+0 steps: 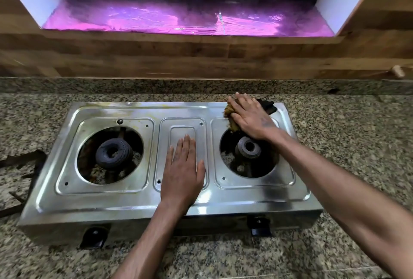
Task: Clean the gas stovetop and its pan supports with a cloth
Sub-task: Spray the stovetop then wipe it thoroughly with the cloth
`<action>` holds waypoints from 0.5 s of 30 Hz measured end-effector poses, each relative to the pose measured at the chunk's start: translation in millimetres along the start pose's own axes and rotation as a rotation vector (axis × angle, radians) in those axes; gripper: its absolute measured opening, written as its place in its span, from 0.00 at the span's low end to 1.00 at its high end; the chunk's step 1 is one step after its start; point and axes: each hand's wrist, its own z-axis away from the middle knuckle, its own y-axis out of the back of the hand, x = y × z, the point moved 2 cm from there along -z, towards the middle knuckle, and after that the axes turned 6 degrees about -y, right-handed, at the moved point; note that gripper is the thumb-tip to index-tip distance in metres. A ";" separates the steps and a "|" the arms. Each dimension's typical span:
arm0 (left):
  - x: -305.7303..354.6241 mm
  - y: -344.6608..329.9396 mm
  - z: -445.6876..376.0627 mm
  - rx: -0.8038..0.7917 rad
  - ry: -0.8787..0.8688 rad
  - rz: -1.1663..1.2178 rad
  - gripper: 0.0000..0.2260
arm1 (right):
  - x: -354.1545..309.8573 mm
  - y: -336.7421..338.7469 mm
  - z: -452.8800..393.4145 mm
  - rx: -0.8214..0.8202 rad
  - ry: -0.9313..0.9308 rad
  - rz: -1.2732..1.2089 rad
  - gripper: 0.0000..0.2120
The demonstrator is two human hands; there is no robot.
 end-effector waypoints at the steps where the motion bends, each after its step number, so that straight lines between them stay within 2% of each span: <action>1: 0.7 -0.2 0.2 0.003 0.002 0.001 0.30 | 11.0 2.1 0.6 -0.003 -0.003 0.007 0.27; 5: 2.4 0.2 -1.0 0.013 0.004 0.022 0.30 | 29.4 1.9 -8.0 0.088 -0.422 -0.059 0.28; 7: 2.2 0.0 -1.2 0.008 0.009 0.016 0.30 | -4.3 -6.6 -12.8 0.116 -0.403 -0.066 0.28; 10: 1.7 0.6 -1.1 0.007 0.010 0.018 0.29 | -31.7 -11.9 -11.7 0.072 -0.105 -0.011 0.27; 11: 2.0 1.0 -1.1 0.001 0.011 0.021 0.29 | -25.8 -8.0 -13.4 0.055 -0.082 -0.002 0.27; 12: 2.6 1.3 -0.7 0.000 0.008 0.024 0.29 | -16.1 -4.5 -16.2 0.046 -0.134 -0.016 0.27; 15: 3.9 1.7 -0.5 -0.004 0.005 0.023 0.29 | -6.8 -3.1 -18.0 0.070 -0.443 -0.068 0.28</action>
